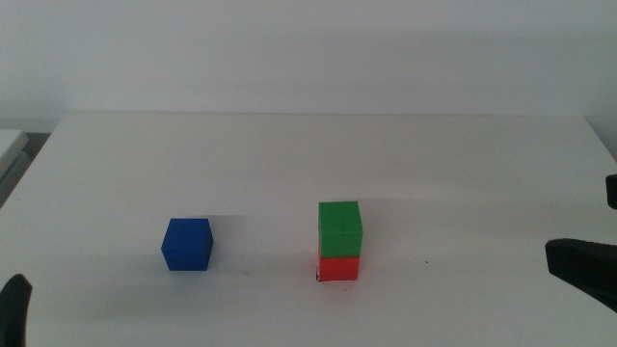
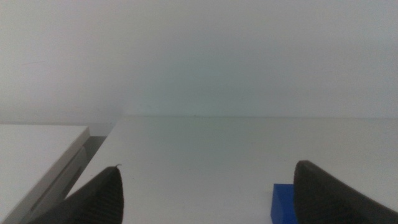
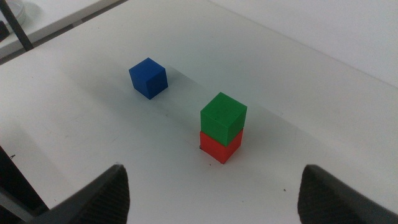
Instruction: Stack red cubes first, then green, then blue cubes in a specific spot.
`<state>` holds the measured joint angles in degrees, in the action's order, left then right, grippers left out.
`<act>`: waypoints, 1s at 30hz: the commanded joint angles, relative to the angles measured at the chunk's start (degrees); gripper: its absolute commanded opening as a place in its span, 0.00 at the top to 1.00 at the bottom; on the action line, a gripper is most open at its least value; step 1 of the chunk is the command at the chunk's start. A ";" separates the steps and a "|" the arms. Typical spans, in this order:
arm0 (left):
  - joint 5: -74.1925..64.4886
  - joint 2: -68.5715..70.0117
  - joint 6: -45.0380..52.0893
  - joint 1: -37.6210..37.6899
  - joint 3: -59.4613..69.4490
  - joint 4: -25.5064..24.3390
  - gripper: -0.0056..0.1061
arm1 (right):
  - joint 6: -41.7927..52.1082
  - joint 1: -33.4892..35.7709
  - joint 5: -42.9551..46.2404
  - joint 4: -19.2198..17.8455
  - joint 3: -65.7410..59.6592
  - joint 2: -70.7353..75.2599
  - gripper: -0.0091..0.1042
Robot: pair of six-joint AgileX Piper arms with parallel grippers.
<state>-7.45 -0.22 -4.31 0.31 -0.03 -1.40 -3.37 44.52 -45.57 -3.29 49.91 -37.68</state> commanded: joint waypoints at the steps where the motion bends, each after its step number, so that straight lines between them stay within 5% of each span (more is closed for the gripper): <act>1: 0.86 0.22 -0.04 -0.27 0.03 -0.45 0.12 | 0.60 0.03 0.61 -0.12 -0.35 0.23 0.10; 8: -5.62 -4.58 -0.04 -0.26 -7.47 -0.72 0.12 | 0.60 0.03 0.61 -0.12 -0.35 0.23 0.10; 20: -60.81 -35.48 -0.26 -0.26 -56.95 5.04 0.12 | 0.60 0.03 0.61 -0.12 -0.35 0.23 0.10; 30: -62.52 -48.33 1.41 -0.26 -60.60 12.77 0.12 | 0.60 0.03 0.61 -0.12 -0.35 0.23 0.10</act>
<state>-70.13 -46.44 -3.17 0.00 -59.95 9.82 -3.37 44.52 -45.57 -3.21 49.91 -37.68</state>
